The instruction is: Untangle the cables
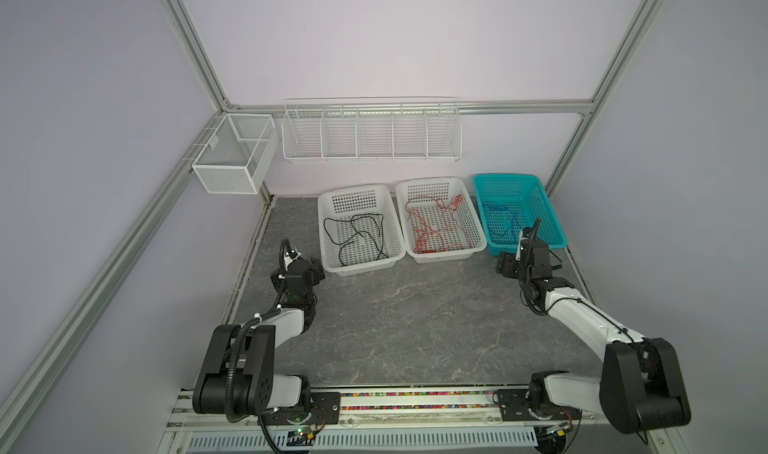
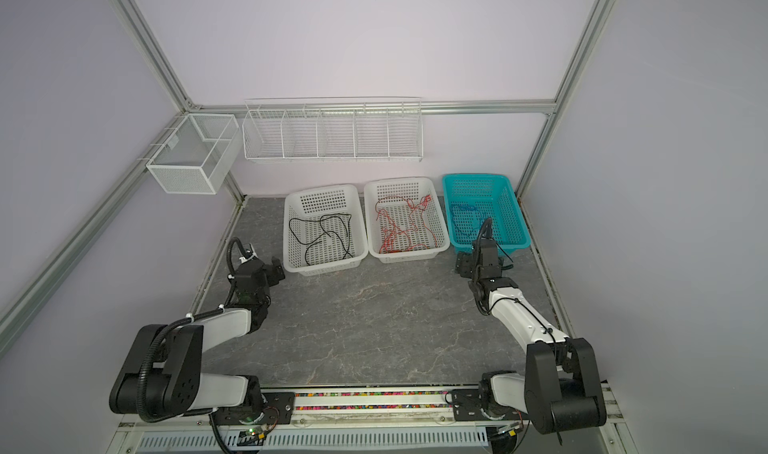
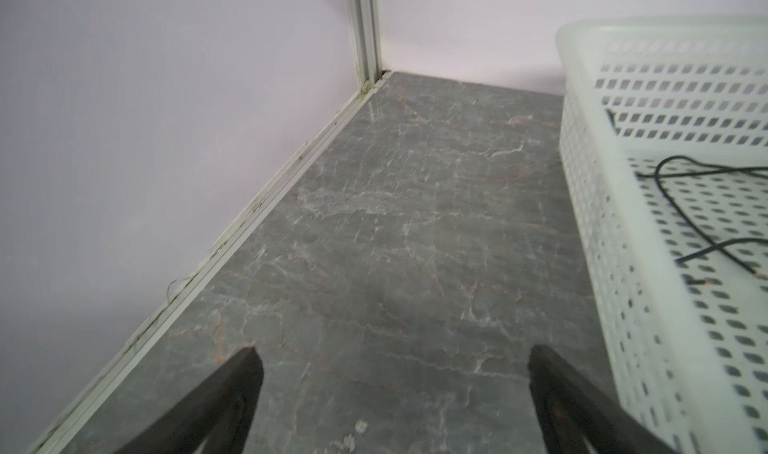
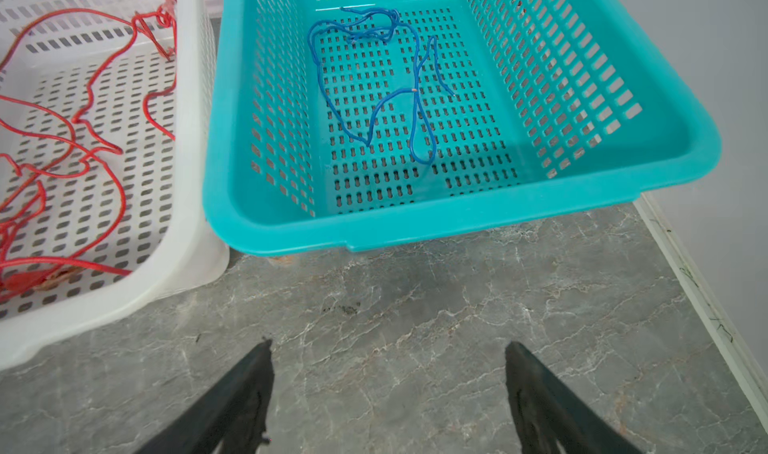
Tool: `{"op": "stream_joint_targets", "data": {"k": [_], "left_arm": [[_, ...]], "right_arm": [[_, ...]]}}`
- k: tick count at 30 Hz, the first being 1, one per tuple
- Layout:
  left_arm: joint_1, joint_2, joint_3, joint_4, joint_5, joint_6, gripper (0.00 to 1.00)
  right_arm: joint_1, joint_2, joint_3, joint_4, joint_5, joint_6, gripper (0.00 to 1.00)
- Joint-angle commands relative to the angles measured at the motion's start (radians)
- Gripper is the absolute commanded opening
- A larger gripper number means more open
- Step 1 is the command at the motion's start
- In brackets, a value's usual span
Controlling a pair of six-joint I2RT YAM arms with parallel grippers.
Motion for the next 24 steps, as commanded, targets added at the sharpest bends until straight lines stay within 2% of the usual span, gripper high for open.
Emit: {"op": "stream_joint_targets", "data": {"k": [1,2,4,7,13,18,20,22,23,24], "left_arm": [[0.017,0.087,-0.024,0.245,0.073,0.042,1.0],[0.017,0.122,-0.043,0.333,0.078,0.056,1.0],[0.017,0.148,-0.055,0.379,0.052,0.046,1.0],[0.017,0.139,-0.044,0.335,0.054,0.041,1.0],[0.017,0.143,-0.03,0.317,0.038,0.038,0.99],[0.017,0.143,-0.03,0.318,0.036,0.038,0.99],[0.016,0.144,-0.03,0.318,0.037,0.038,0.99],[0.016,0.144,-0.031,0.318,0.035,0.038,0.99],[0.016,0.144,-0.03,0.318,0.035,0.039,0.99],[0.015,0.144,-0.029,0.318,0.035,0.039,0.99]], "right_arm": [[0.008,0.003,-0.034,0.096,0.06,-0.071,0.88],[0.008,-0.002,-0.052,0.121,0.074,-0.078,0.88],[0.008,-0.01,-0.095,0.187,0.089,-0.093,0.89],[0.008,-0.012,-0.157,0.298,0.104,-0.121,0.88],[0.009,0.038,-0.322,0.725,0.041,-0.237,0.88],[0.02,0.107,-0.28,0.726,-0.011,-0.3,0.88],[0.021,0.198,-0.307,0.898,0.029,-0.325,0.89],[0.011,0.163,-0.281,0.783,0.033,-0.284,0.88],[0.002,0.172,-0.295,0.825,0.02,-0.281,0.89],[-0.004,0.191,-0.299,0.855,0.058,-0.267,0.89]]}}
